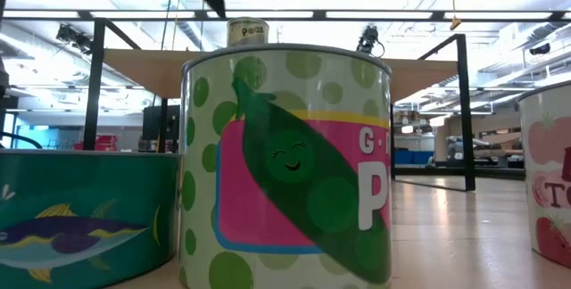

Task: Pick and place cans onto a shelf
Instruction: Put the canned peas on the shelf

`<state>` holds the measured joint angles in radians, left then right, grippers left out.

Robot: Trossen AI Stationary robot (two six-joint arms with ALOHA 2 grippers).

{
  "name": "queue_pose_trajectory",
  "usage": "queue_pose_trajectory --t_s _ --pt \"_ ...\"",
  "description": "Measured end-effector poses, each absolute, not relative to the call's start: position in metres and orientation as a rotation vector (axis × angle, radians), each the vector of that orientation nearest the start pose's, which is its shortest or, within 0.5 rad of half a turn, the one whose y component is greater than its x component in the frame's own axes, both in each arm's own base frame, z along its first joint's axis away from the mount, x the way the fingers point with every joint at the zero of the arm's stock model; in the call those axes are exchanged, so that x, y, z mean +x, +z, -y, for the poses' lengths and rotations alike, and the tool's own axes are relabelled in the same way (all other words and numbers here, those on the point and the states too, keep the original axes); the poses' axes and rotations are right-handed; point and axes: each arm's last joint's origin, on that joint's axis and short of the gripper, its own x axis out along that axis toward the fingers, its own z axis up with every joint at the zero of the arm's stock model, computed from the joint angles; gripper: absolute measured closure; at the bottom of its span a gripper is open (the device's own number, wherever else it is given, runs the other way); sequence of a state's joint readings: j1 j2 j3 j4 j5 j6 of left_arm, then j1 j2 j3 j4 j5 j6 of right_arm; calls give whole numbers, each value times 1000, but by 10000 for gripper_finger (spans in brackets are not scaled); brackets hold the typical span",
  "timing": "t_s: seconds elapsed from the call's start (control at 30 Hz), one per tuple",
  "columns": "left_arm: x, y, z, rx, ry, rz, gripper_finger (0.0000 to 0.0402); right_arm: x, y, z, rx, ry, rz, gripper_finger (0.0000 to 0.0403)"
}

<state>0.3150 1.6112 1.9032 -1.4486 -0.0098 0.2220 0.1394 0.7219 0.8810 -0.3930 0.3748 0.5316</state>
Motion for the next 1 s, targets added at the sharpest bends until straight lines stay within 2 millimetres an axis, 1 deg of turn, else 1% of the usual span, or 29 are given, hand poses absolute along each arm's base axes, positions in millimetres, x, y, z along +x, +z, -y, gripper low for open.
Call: queue_pose_trajectory --t_s 0.23,0.33,0.47,0.63,0.77,1.0 --pt "277 365 -90 -22 102 -1217 34 146 354 -10 467 -291 -157 394" --pt "278 352 -90 -35 87 -1243 46 146 354 -10 467 -291 -157 394" --pt "282 341 -91 -34 86 -1237 65 146 354 -10 470 -291 -156 394" --pt "285 335 -92 -43 94 -1227 95 146 354 -10 477 -292 -155 394" --pt "287 334 -92 -59 111 -1201 118 146 354 -9 480 -306 -150 394" --pt "291 334 -89 -55 110 -1177 143 146 354 -9 479 -313 -147 394"
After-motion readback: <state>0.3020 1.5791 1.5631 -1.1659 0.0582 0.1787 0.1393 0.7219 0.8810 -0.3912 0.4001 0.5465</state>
